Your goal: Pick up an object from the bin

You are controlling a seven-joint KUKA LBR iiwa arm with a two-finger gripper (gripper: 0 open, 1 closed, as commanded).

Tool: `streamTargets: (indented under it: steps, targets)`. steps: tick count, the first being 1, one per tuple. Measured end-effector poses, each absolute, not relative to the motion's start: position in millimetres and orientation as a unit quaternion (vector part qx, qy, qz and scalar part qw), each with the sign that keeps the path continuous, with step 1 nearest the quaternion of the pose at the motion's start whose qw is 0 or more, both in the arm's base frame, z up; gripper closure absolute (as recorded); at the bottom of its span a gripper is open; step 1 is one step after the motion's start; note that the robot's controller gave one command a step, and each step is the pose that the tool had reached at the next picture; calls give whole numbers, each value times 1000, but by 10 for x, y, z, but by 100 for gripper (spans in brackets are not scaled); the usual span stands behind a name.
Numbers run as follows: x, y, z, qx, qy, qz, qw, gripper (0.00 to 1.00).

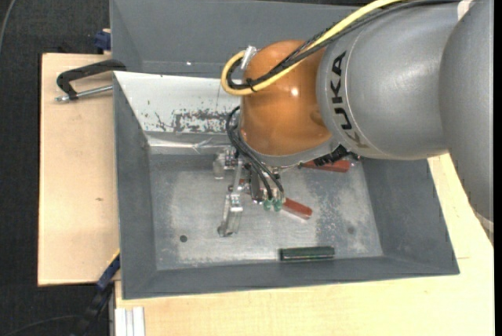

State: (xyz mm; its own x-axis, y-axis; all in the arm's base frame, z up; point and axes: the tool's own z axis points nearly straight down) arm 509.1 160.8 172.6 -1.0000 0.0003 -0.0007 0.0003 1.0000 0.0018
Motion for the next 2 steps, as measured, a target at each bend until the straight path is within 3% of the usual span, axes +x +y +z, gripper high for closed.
streamTargets:
  steps: [1, 2]
  targets:
    - [5689, 1144, 677, -111, 994, 0, 1, 0]
    - [5702, 430, 708, -143, 990, -1, 0, 0]
